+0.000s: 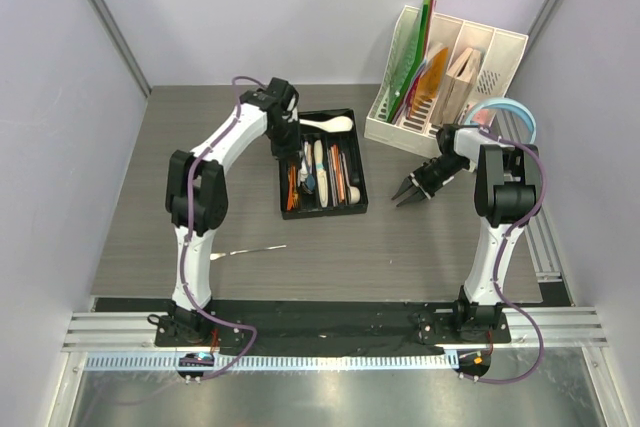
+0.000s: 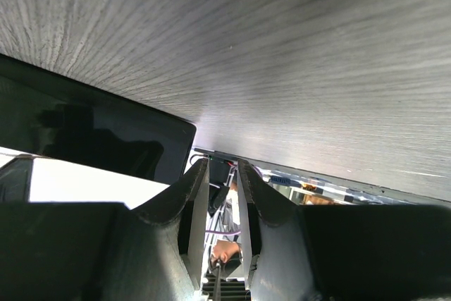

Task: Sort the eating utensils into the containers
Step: Place the knife in the storage box.

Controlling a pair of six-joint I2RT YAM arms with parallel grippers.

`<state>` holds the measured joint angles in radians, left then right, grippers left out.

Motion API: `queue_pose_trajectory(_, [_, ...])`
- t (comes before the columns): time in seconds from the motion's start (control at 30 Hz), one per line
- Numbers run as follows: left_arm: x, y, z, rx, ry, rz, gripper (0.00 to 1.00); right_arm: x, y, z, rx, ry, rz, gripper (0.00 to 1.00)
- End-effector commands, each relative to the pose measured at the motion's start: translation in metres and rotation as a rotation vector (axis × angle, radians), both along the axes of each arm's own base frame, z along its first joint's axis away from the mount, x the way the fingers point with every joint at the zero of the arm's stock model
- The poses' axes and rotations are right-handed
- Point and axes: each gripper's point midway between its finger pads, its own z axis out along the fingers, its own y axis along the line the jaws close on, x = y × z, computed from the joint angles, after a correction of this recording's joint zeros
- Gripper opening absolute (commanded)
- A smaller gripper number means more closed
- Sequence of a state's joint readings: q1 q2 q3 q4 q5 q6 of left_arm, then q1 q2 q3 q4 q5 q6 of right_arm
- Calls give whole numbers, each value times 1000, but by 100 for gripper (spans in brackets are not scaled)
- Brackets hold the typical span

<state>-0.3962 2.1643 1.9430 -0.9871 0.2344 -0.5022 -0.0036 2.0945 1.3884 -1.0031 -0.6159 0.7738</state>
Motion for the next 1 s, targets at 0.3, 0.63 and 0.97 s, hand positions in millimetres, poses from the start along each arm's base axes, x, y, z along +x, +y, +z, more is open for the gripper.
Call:
queue_pose_trajectory(0.3, [-39, 29, -34, 110, 120, -12, 12, -7, 5, -30, 45, 32, 25, 29])
queue_pose_trajectory(0.63, [-40, 57, 43, 165, -104, 56, 33, -13, 4, -29, 40, 33, 35, 29])
queue_pose_trajectory(0.97, [-157, 155, 42, 539, 74, 11, 38, -23, 10, -14, 81, 46, 8, 29])
